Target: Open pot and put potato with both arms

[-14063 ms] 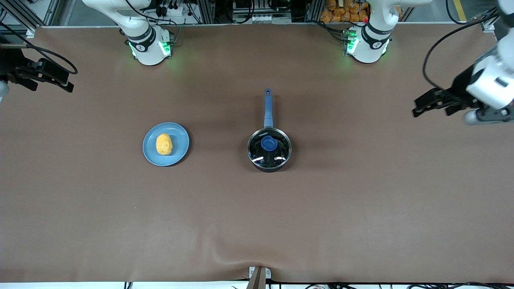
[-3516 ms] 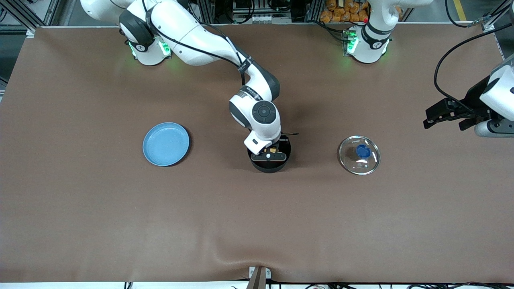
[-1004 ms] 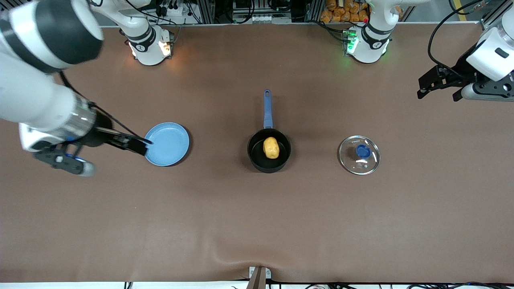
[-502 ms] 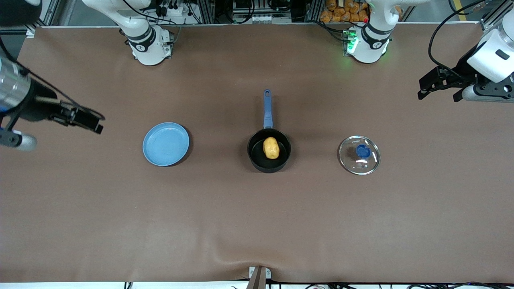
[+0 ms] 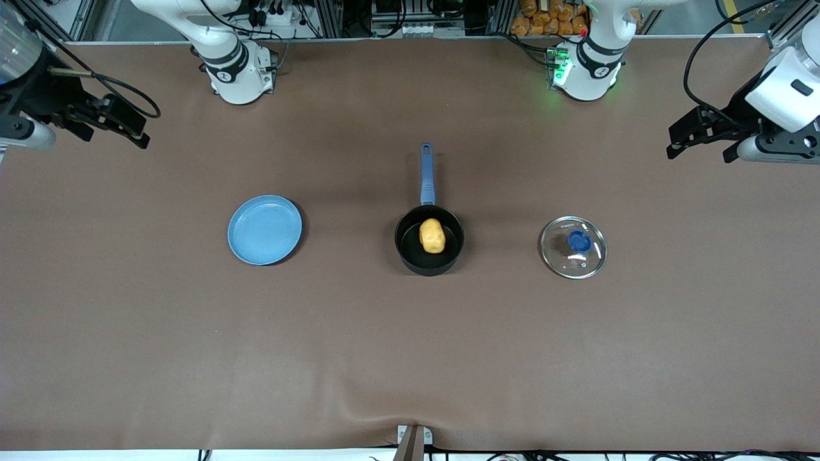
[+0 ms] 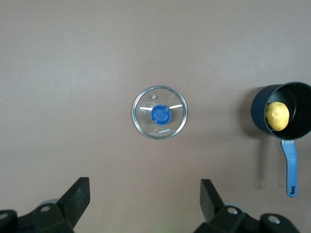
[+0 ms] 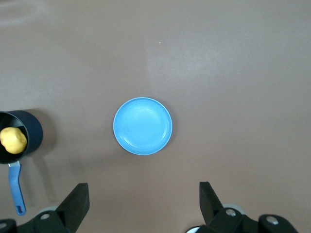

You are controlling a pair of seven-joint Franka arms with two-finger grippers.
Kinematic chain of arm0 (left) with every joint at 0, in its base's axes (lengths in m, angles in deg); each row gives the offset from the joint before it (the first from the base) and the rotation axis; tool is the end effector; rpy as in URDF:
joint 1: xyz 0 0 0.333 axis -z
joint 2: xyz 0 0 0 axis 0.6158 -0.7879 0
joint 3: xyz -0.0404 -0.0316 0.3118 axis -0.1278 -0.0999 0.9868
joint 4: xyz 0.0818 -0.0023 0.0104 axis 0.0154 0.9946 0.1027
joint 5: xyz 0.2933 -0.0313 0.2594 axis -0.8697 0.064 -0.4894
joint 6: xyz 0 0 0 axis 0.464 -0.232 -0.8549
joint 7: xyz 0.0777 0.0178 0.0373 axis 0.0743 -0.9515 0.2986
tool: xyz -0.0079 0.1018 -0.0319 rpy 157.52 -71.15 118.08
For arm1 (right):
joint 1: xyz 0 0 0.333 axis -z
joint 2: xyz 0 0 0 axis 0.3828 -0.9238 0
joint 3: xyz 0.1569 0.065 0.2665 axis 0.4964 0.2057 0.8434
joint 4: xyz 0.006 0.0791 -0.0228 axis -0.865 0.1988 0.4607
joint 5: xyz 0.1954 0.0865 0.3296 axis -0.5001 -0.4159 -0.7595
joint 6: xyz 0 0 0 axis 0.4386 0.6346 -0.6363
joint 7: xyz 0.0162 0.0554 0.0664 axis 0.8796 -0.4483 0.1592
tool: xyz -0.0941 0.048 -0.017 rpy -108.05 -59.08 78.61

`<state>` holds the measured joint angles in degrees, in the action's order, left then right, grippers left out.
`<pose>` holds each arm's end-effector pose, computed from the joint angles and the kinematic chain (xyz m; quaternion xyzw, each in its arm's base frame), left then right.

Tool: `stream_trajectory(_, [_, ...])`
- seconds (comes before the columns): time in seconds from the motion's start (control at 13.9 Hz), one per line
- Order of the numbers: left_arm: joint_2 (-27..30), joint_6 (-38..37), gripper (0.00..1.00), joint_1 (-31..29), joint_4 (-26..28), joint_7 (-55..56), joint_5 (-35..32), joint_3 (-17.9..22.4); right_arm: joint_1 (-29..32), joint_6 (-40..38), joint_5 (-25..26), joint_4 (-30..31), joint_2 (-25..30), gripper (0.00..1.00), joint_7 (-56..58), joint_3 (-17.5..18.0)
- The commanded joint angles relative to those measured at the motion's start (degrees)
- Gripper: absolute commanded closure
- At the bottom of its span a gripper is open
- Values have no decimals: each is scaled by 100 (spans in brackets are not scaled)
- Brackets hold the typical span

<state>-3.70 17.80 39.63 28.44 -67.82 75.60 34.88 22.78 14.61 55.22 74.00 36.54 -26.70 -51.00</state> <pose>0.5229 -0.0640 0.6295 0.9992 -0.0234 0.0102 0.0298 0.5131 0.0764 0.6752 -0.9973 0.0724 0.0052 0.0086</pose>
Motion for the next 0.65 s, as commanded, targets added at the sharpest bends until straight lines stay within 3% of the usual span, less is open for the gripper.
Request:
stream_trajectory(0.0, [-1,33,0,-30,-15,-102,-111,-18,61,113,148,116,116,0,191,34])
stream_trajectory(0.57, [-1,42,0,-30,-16,-102,-111,-18,87,-159,263,-86,107,0,551,25])
